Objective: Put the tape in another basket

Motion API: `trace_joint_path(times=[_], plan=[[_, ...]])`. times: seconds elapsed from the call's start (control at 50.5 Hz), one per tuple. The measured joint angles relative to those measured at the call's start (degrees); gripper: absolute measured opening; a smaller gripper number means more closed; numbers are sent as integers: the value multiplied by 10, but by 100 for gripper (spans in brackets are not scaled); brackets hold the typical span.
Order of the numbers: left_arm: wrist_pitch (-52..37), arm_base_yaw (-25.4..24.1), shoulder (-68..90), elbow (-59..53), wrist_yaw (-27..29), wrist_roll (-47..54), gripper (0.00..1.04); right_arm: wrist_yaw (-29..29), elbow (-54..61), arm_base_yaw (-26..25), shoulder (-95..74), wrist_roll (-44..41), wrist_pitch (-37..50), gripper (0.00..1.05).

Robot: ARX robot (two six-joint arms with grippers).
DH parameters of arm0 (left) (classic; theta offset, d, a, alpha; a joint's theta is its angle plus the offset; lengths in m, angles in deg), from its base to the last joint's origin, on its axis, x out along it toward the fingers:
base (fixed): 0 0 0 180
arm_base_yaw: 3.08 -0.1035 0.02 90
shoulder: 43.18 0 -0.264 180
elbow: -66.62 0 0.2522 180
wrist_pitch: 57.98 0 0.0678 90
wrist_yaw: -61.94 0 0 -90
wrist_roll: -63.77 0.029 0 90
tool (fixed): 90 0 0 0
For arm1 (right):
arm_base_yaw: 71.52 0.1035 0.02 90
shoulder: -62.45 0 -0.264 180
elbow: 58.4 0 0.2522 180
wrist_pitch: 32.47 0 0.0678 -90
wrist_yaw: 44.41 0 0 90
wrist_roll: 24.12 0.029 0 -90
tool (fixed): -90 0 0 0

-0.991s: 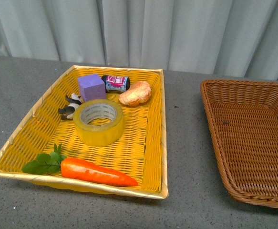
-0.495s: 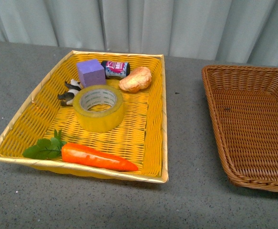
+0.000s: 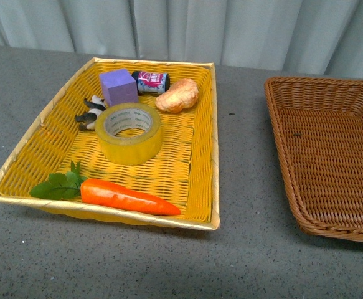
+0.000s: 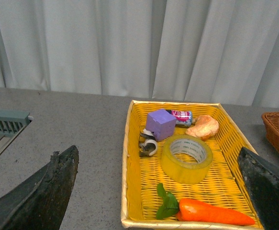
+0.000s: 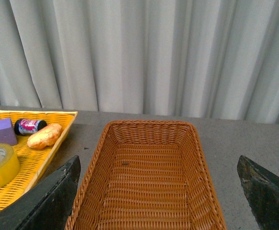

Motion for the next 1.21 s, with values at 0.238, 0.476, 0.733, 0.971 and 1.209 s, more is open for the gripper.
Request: trace_joint_path(times=[0.238,0.476,0.733,0.971,1.209], plan=[[0,0,0,0,0,0,98,0,0,0,0,0,0,96],[0,0,0,0,0,0,98,0,0,0,0,0,0,96],[0,0,0,0,0,0,98,0,0,0,0,0,0,96],[0,0,0,0,0,0,98,0,0,0,0,0,0,96],[0,0,0,0,0,0,98,0,0,0,0,0,0,96]])
